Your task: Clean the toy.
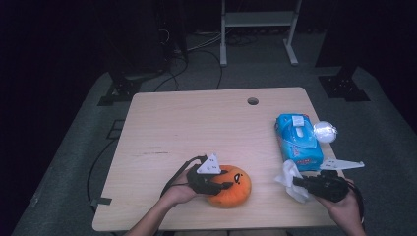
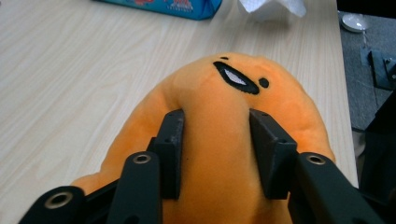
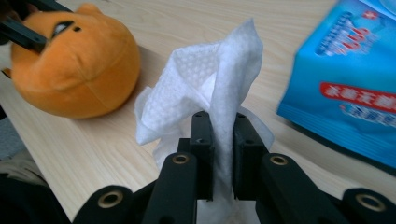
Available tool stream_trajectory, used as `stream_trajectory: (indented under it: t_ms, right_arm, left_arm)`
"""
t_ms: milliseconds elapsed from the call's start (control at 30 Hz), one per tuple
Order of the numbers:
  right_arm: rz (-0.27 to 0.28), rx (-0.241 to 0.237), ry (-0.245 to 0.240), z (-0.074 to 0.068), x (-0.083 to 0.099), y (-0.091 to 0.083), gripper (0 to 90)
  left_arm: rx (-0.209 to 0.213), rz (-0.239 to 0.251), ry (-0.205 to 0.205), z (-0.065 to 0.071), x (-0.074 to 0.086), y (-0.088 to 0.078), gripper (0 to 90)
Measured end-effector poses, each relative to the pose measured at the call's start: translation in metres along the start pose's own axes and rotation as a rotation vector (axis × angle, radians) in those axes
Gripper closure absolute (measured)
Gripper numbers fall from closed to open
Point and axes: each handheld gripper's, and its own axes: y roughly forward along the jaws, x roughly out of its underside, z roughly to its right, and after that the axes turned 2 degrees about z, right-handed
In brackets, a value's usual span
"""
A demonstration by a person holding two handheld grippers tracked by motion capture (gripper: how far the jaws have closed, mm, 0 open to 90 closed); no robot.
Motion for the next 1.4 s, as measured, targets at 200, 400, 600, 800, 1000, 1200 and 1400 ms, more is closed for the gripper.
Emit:
stream_trajectory:
  t_ms: [200, 400, 600, 800, 1000, 1200, 1400]
  right_arm:
    - [-0.059, 0.068, 0.005, 0.010, 0.007, 0.002, 72.1]
    - [-0.069, 0.070, 0.007, 0.011, 0.010, 0.004, 60.2]
    - [-0.056, 0.046, 0.004, 0.009, 0.010, 0.006, 53.3]
    - [-0.036, 0.036, -0.039, -0.001, 0.007, 0.007, 50.8]
    - [-0.001, 0.009, -0.076, -0.014, 0.000, 0.007, 49.3]
    - [0.031, -0.065, -0.067, -0.023, -0.009, 0.012, 48.7]
    - [0.027, -0.091, -0.094, -0.031, -0.023, 0.028, 47.7]
  left_arm:
    - [-0.017, 0.051, -0.001, 0.001, -0.003, -0.005, 61.9]
    - [-0.026, 0.068, 0.011, 0.004, -0.004, -0.009, 62.5]
    - [-0.047, 0.070, 0.019, 0.002, -0.008, -0.010, 63.0]
    - [-0.074, 0.079, 0.015, -0.005, -0.011, -0.012, 63.3]
    - [-0.119, 0.095, 0.001, -0.019, -0.017, -0.019, 63.2]
    - [-0.169, 0.100, -0.010, -0.038, -0.025, -0.024, 63.5]
    - [-0.228, 0.096, -0.022, -0.058, -0.029, -0.027, 63.6]
